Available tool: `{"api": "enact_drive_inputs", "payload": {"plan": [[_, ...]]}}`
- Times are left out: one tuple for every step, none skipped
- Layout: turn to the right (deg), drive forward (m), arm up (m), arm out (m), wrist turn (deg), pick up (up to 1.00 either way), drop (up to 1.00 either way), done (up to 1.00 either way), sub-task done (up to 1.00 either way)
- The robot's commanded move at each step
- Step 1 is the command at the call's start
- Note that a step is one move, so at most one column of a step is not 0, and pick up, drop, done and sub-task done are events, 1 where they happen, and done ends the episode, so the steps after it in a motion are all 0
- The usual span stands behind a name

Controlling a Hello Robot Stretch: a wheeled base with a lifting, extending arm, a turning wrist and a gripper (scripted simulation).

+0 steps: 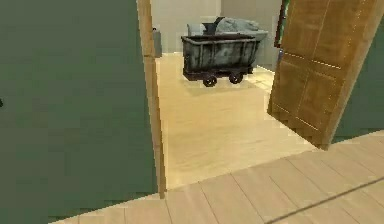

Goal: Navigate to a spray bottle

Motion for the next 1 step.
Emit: {"api": "enact_drive_inputs", "payload": {"plan": [[0.0,0.75,0.0,0.0,0.0,0.0,0.0,0.0,0.0]]}}
